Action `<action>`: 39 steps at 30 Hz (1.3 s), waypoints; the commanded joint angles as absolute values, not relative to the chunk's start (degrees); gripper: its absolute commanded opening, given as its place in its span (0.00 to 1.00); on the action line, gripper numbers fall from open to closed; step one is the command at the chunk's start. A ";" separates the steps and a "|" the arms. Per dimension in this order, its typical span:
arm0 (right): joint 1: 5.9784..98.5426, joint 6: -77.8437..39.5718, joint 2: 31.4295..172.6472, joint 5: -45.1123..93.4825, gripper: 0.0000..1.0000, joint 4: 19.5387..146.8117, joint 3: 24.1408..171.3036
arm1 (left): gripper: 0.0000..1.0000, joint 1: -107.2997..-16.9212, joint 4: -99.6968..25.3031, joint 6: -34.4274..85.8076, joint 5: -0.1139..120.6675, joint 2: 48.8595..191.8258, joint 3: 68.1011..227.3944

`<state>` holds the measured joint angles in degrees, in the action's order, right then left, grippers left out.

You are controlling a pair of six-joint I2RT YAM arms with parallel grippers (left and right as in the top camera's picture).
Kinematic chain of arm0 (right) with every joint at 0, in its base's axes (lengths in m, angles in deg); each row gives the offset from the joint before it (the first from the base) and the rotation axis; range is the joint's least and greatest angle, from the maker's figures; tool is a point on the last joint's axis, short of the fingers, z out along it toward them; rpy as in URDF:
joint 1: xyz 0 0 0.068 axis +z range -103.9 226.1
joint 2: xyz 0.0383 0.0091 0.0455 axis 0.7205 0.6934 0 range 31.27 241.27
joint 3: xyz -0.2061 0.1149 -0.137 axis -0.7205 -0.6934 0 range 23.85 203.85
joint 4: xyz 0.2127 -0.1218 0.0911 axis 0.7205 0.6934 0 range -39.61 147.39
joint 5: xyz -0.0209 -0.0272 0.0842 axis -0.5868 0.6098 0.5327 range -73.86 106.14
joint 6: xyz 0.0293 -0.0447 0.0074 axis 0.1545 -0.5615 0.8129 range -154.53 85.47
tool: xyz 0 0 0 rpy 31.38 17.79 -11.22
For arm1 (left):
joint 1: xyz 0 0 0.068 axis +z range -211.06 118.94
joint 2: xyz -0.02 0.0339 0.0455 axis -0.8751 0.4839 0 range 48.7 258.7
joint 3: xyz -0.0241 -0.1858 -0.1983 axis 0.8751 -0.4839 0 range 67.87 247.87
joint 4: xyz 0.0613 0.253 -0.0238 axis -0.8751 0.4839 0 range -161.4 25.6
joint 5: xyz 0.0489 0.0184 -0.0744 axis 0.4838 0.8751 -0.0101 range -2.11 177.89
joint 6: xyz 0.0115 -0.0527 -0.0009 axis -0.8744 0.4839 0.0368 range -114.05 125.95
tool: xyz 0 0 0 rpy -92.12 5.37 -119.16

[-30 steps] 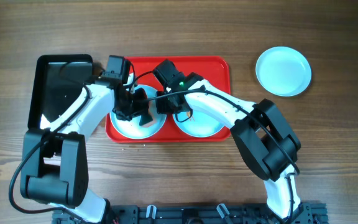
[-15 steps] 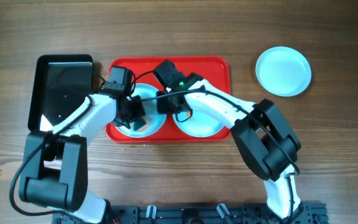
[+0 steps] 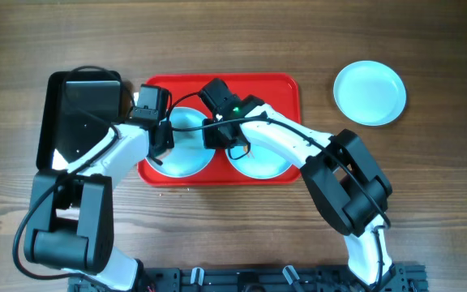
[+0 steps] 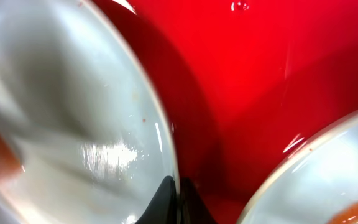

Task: Clean dirty plates on tray and stack at the side
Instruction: 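Scrub the tilted plate's face with the sponge in the left gripper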

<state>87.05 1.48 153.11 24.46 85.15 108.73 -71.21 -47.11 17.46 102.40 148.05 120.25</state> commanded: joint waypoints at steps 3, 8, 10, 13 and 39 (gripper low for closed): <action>86.39 1.45 154.51 20.17 0.04 86.97 108.55 | 0.04 -70.19 -59.83 11.91 106.46 149.75 119.53; 86.39 1.43 154.51 19.98 0.04 87.14 108.55 | 0.04 -70.32 -65.67 12.63 96.30 148.59 119.84; 86.39 1.45 154.53 19.98 0.04 87.10 108.55 | 0.04 -70.32 -66.54 12.85 91.10 147.52 120.03; 86.39 1.43 154.62 19.98 0.04 86.95 108.55 | 0.04 -70.32 -67.00 15.78 81.35 144.22 120.06; 86.39 1.52 154.62 20.24 0.04 86.51 108.55 | 0.04 -73.81 -53.93 30.40 69.43 150.30 119.84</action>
<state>86.46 1.85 153.11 22.27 86.09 108.86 -73.47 -53.82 29.46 64.43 149.14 119.86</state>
